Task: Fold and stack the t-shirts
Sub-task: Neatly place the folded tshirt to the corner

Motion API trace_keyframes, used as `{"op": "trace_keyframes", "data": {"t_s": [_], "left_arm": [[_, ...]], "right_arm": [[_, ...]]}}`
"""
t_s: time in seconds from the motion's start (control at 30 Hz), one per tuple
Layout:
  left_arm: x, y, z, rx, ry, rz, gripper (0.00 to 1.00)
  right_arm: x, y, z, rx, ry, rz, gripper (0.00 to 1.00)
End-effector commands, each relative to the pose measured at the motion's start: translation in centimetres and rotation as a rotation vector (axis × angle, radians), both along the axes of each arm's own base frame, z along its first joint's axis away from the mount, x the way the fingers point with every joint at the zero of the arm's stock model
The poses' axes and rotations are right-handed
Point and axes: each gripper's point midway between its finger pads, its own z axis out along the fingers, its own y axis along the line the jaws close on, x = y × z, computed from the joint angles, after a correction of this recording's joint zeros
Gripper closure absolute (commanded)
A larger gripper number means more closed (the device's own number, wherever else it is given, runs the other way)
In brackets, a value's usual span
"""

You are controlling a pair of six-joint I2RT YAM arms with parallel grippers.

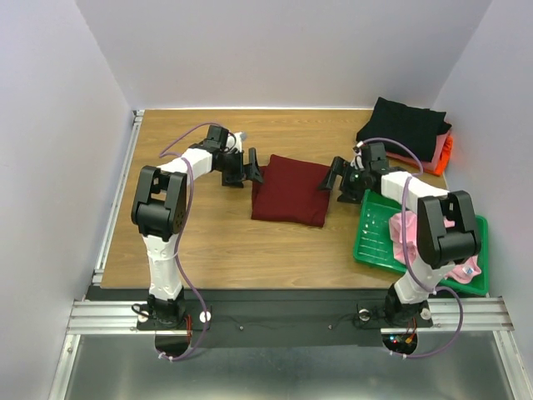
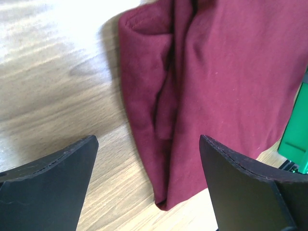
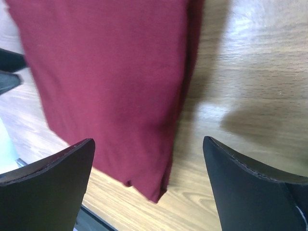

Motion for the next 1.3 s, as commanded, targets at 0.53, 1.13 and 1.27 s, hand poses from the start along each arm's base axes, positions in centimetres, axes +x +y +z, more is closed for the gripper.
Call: {"op": "trace_keyframes", "data": {"t_s": [0.53, 1.13, 1.27], "left_arm": [[-2.1, -2.5, -1.4, -0.166, 0.059, -0.124, 0.01], [-3.4, -5.7, -1.2, -0.304, 0.108, -0.141, 0.01], [-3.3, -6.4, -1.0, -0.319, 0.100, -0.152, 0.01]], "right_arm": [[0.8, 4.1, -4.2, 0.005, 0.060, 0.115, 0.00], [1.2, 9.9, -5.0, 0.044, 0.080, 0.224, 0.00], [1.5, 11.3, -5.0, 0.032, 0.063, 0.246, 0.00]]}}
